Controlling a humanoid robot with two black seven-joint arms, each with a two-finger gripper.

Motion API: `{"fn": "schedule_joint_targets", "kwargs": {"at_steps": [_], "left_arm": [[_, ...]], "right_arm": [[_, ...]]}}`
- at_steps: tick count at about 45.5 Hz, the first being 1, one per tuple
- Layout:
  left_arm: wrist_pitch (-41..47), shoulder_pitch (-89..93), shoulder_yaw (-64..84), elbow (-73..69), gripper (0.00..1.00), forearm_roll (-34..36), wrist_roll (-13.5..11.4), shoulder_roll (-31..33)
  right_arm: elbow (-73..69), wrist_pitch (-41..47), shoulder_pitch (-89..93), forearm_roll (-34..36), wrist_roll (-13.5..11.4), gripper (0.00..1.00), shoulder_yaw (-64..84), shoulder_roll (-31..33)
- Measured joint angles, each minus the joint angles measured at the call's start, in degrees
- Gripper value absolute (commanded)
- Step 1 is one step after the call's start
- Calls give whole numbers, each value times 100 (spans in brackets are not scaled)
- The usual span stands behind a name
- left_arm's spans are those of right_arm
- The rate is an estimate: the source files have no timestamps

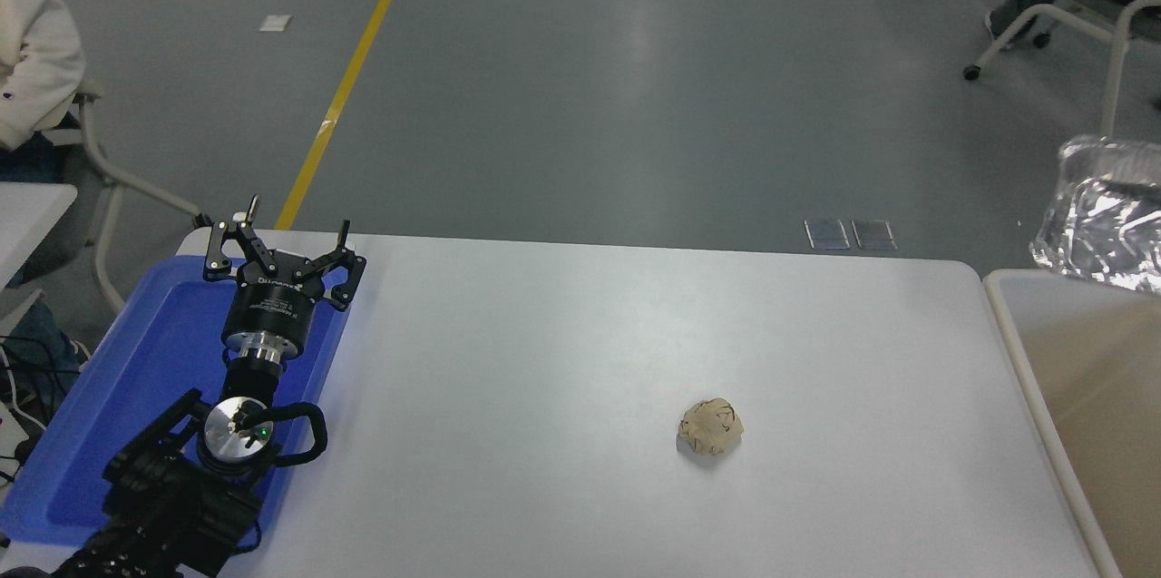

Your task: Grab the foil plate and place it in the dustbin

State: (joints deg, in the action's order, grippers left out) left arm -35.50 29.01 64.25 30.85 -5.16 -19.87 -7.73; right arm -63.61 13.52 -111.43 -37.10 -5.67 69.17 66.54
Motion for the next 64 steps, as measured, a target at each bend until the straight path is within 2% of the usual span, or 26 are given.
{"fn": "schedule_joint_targets", "kwargs": {"at_steps": [10,22,38,52,63,64], "left_arm": [[0,0,0,0,100,-2,-7,0],[0,0,0,0,100,-2,-8,0],[7,0,0,0,100,-3,-13,0],[8,0,0,0,100,-2,-15,0],[8,0,0,0,100,-2,-17,0],[8,0,0,0,100,-3,-17,0]], "right_arm": [[1259,-36,2335,-275,129,0,-2129,52],[2668,-139,4656,-335,363,0,-3988,-458],[3986,-459,6318,90,645,0,-4742,-1496],[4771,-802,7146,575,712,0,-4923,-2252],[5032,-986,7475,825,720,0,-4966,-2498],[5043,-999,7491,837,719,3,-4968,-2510]]}}
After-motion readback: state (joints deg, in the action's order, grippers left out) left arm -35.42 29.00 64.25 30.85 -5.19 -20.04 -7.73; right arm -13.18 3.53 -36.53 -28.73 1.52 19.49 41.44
